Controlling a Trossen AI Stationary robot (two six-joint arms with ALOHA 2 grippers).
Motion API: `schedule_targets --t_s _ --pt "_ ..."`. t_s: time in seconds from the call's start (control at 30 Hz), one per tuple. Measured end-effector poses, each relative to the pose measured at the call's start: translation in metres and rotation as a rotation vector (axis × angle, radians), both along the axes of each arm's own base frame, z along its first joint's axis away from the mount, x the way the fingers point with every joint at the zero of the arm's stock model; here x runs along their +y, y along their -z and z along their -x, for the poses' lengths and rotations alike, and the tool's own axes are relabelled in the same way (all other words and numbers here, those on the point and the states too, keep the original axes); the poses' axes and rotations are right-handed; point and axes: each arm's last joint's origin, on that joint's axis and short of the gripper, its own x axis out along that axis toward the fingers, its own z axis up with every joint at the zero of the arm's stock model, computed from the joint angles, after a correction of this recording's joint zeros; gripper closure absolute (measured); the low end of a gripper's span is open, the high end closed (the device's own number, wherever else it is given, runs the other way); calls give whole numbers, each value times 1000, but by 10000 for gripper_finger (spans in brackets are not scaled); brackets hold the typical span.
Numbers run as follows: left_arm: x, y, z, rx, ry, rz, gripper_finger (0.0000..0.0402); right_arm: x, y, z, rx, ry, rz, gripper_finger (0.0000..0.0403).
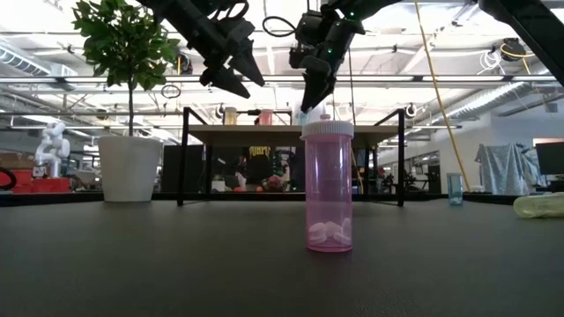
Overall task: Pick and place medicine bottles onto shelf by color
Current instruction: Put the bottom blue pill bottle on the shelf aligned with the other blue pill bottle
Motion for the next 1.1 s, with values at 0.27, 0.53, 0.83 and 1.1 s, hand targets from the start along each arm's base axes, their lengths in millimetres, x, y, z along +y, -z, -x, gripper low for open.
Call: schedule_targets --t_s 0.27,0.53,0.83,1.1 --pt "-1 0 0 -3 -3 7 89 0 0 0 1 0 -2 268" --pt "-8 0 -3 -5 15 12 89 0 14 1 37 2 -24 239" --pt "-18 0 -7 -3 43 23 89 -1 29 -3 21 31 -39 209" --pt "-19 0 -7 -3 47 22 89 -2 22 -5 -40 16 -18 220"
